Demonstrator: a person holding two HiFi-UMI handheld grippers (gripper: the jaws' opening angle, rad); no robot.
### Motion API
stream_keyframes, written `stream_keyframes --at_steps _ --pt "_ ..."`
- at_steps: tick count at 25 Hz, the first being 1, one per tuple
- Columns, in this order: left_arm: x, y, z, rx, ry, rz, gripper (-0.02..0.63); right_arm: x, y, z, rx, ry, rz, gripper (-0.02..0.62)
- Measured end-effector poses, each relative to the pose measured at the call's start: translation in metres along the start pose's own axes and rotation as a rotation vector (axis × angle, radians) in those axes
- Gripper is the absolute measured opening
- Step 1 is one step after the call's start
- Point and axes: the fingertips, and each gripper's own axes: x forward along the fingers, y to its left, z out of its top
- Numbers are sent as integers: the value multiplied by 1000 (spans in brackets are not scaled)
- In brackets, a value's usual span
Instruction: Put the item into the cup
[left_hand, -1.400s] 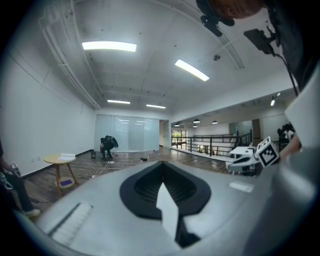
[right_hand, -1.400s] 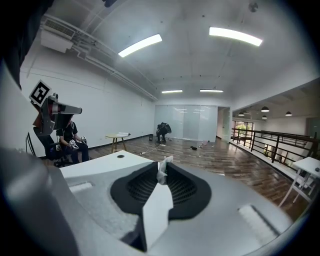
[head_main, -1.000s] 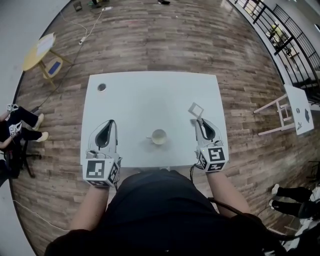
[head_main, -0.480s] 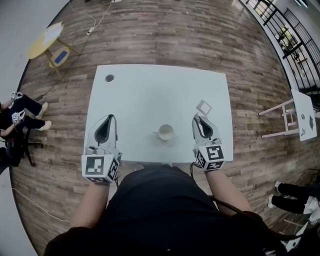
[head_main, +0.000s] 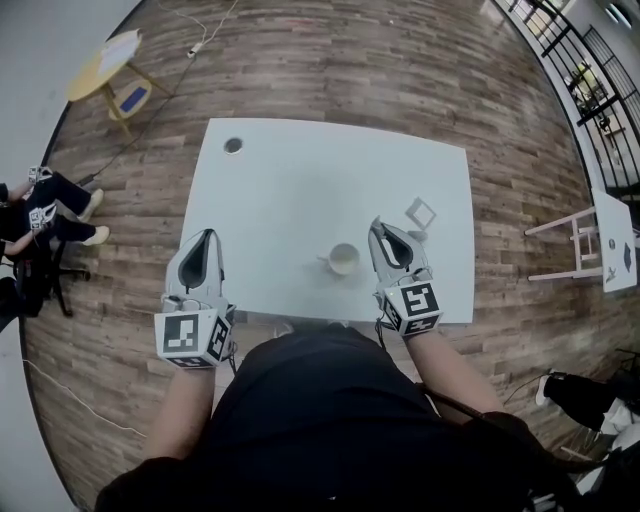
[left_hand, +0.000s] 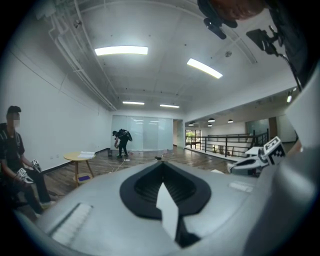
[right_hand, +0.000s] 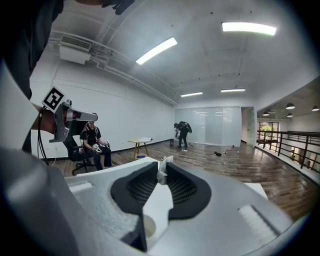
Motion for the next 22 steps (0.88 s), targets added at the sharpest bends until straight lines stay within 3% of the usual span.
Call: stream_keyframes --at_steps 8,22 --pt "-9 8 -2 -6 8 24 8 6 16 5 -18 -6 49 61" --pt "3 -13 -9 -6 50 -28 8 2 28 -7 -26 40 99 61"
